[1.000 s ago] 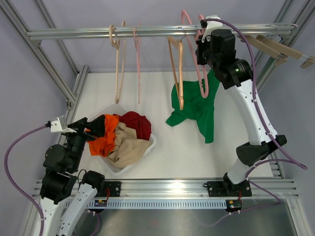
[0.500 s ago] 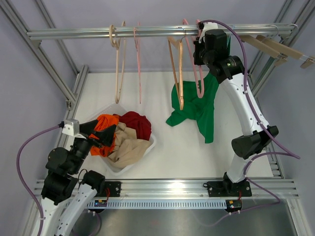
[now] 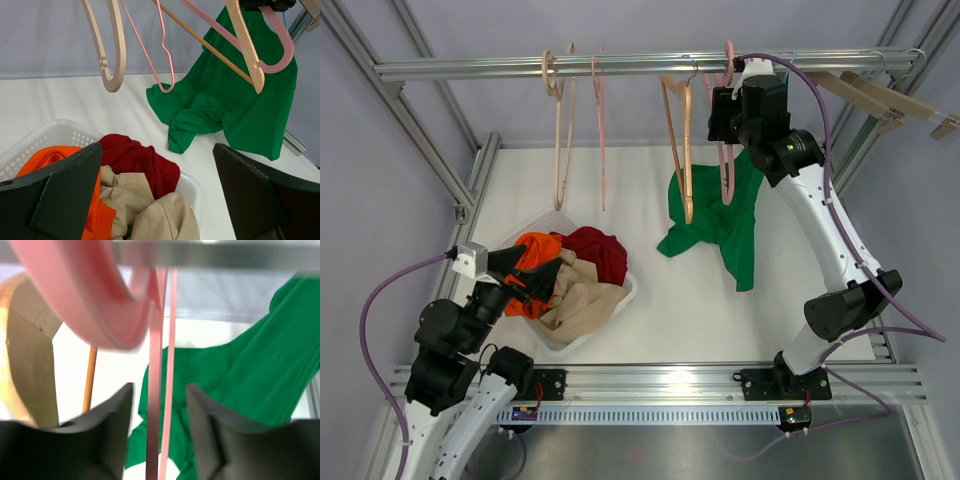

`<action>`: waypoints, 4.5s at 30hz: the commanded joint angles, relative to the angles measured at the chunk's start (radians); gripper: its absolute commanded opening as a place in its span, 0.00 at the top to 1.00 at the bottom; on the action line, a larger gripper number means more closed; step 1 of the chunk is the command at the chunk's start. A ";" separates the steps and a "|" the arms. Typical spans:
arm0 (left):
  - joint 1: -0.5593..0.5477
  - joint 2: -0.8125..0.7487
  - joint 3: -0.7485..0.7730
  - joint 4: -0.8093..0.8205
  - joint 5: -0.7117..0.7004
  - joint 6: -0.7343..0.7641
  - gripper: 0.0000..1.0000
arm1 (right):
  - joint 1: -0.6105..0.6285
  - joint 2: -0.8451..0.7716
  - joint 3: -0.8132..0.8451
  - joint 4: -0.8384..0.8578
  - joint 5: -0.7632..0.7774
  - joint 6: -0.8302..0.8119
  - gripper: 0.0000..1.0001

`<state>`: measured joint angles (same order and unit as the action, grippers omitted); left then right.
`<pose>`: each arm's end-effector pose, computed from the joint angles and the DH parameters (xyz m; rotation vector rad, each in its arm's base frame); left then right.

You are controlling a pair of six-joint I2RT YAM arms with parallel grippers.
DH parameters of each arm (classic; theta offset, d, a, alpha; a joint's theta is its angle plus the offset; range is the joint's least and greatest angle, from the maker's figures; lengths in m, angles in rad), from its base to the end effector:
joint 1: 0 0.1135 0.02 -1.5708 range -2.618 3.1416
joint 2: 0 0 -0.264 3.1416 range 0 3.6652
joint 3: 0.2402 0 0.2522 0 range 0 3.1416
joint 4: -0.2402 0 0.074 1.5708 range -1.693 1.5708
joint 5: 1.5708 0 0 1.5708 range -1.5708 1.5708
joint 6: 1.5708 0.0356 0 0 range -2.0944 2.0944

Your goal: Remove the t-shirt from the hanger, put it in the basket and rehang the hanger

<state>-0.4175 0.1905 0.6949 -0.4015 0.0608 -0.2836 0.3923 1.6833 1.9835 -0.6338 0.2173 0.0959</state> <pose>0.0496 -0.0244 0.3456 0.1505 1.4904 -0.6127 0.3436 0.1339 0.4700 -0.1341 1.8935 0.1252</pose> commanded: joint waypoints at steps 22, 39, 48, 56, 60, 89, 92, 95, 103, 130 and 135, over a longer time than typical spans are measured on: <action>-0.035 -0.025 -0.005 0.038 0.040 0.031 0.01 | -0.236 -0.228 -0.149 0.060 -0.027 0.153 0.55; -0.064 -0.033 -0.006 0.038 0.040 0.035 0.01 | -0.253 -0.186 -0.196 0.075 -0.041 0.137 0.90; -0.066 -0.022 -0.006 0.038 0.045 0.034 0.01 | -0.254 -0.238 -0.198 0.178 -0.137 0.071 1.00; -0.066 -0.013 -0.006 0.039 0.050 0.032 0.01 | -0.253 -0.273 -0.218 0.243 -0.180 0.034 1.00; -0.066 -0.011 -0.006 0.039 0.051 0.032 0.01 | -0.253 -0.310 -0.302 0.278 -0.213 0.050 1.00; -0.135 0.297 0.117 0.173 0.401 -0.146 0.03 | -0.230 -0.950 -0.893 0.229 -0.326 0.356 1.00; -0.341 0.366 0.153 0.185 0.277 -0.135 0.02 | -0.228 -0.994 -0.865 0.178 -0.312 0.380 1.00; -0.594 0.467 0.186 0.202 0.046 -0.095 0.01 | -0.228 -1.014 -0.839 0.152 -0.306 0.395 1.00; -0.992 0.832 0.376 0.308 -0.321 0.064 0.01 | -0.227 -1.053 -0.772 0.095 -0.294 0.398 1.00; -1.185 1.419 0.721 0.345 -0.380 0.152 0.29 | -0.228 -1.100 -0.643 0.029 -0.407 0.374 1.00; -1.201 1.376 0.621 0.345 -0.384 0.113 0.86 | -0.228 -1.061 -0.609 0.085 -0.427 0.373 1.00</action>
<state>-1.6085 1.6039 1.3624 -0.0971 -0.3122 -0.1532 0.1574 0.5957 1.3224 -0.6537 -0.1593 0.4824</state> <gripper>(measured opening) 0.189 0.054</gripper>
